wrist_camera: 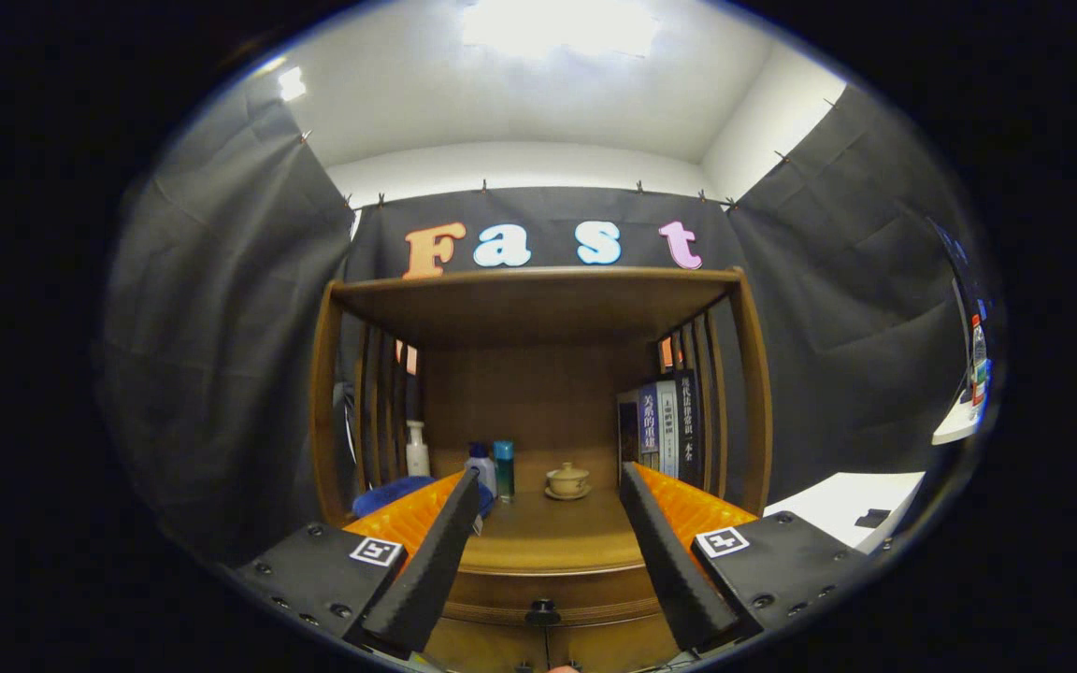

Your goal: Pull open the drawer, take out the items inside it, and place them on the countertop above the cabinet.

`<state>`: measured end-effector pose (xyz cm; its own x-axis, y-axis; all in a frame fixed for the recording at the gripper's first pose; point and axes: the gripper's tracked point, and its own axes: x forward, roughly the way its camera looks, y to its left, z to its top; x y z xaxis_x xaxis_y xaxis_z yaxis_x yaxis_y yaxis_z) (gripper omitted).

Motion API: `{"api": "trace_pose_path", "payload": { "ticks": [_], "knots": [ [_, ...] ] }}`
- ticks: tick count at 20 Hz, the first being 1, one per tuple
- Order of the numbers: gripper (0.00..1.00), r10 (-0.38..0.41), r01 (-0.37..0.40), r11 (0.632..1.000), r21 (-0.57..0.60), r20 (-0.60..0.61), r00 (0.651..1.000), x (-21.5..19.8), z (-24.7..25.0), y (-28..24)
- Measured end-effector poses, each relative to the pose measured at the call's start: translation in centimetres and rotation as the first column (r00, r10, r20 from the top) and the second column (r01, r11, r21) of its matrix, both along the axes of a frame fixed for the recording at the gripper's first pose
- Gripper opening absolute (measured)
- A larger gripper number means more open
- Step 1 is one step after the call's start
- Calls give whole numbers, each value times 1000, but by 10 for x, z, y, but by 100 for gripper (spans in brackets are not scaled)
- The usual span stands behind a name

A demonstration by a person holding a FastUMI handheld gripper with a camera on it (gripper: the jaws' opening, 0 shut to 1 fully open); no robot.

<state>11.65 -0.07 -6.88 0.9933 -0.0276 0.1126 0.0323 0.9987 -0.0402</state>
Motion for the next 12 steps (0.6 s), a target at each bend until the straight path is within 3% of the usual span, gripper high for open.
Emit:
{"api": "trace_pose_path", "payload": {
  "ticks": [6,12],
  "knots": [
    [97,-2,-8,997,-79,-120,993,36,-113,4],
    [98,4,1,1000,22,-246,969,64,-205,-9]
  ]
}}
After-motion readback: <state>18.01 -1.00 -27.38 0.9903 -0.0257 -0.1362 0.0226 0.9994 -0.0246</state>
